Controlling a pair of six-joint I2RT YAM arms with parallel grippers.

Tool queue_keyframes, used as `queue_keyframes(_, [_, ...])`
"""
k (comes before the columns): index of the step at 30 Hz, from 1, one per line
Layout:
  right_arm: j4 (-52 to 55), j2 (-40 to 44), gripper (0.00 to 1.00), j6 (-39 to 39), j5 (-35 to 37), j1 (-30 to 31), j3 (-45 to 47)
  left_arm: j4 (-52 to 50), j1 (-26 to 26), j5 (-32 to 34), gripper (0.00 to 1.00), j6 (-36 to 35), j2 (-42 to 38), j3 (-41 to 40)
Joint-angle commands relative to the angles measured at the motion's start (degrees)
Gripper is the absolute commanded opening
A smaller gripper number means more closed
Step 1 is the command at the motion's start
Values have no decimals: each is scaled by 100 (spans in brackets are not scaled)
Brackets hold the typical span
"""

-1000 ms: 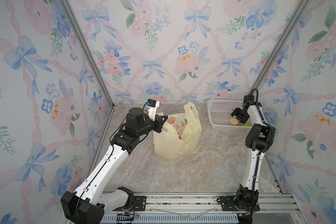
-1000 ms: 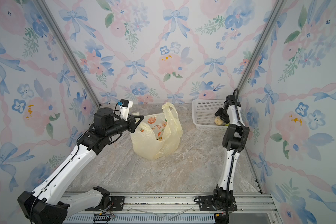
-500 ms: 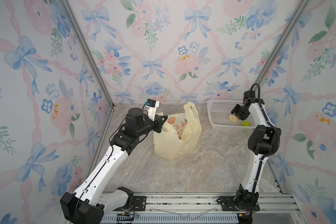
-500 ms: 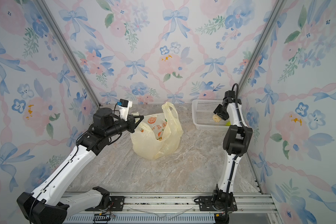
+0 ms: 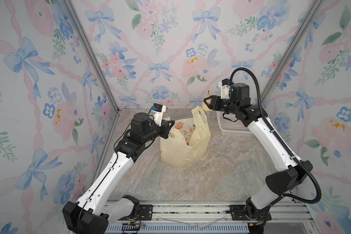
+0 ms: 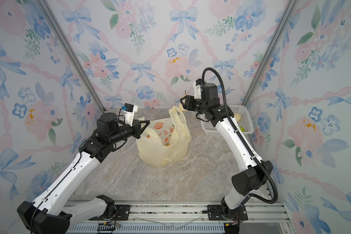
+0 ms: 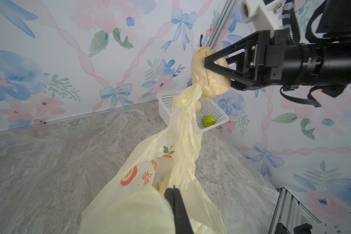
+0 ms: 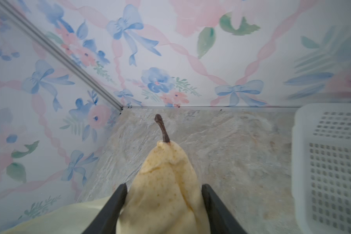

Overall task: Place the pears into plastic bags & tie knots
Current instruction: Place the pear in the plastic bag.

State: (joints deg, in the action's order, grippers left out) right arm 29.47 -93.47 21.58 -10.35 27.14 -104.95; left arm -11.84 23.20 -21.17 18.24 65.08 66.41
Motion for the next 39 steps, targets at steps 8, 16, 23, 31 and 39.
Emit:
queue_keyframes(8, [-1753,474,44,-625,867,1638,2083,15,-17,28,0,-101,-127,-23])
queue_keyframes(16, [-1608,-102,45,-377,-308,1680,2477,7,-17,-31,0,-101,-83,38])
queue_keyframes(23, [-847,-804,65,-245,-768,1729,2206,8,-17,6,0,-84,-81,55])
queue_keyframes(31, [-172,-169,78,-351,-363,1462,1799,10,-15,6,0,-75,-35,47])
queue_keyframes(39, [92,751,74,-76,-893,316,1488,6,-17,44,0,-89,-48,30])
